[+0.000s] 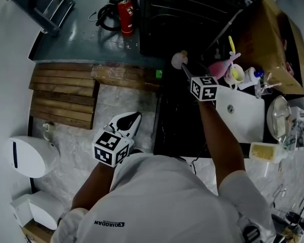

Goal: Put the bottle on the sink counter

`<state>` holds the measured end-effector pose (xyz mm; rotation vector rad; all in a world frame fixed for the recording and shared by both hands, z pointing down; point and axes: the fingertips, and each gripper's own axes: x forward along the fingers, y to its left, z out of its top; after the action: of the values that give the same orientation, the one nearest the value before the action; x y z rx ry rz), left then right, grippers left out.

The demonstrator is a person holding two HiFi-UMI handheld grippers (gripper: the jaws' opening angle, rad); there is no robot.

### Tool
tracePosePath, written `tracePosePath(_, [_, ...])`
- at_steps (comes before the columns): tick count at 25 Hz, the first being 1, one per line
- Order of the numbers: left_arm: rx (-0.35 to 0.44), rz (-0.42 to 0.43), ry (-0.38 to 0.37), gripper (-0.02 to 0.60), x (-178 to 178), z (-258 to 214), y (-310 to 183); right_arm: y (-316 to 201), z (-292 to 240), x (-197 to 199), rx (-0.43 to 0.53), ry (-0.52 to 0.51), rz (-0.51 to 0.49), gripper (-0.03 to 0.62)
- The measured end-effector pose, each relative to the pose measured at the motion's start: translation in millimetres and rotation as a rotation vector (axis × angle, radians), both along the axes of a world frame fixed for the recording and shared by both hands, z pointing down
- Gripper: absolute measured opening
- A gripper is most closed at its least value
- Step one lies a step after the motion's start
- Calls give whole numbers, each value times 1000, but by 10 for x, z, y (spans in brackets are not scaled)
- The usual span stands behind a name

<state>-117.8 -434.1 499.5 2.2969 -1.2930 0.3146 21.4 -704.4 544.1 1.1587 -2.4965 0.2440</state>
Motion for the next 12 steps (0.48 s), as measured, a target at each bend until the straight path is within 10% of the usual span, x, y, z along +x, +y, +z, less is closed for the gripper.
tracePosePath(12, [29,-40,98,15,553,-251,-115,980,-557,331,-112,-254,-83,86])
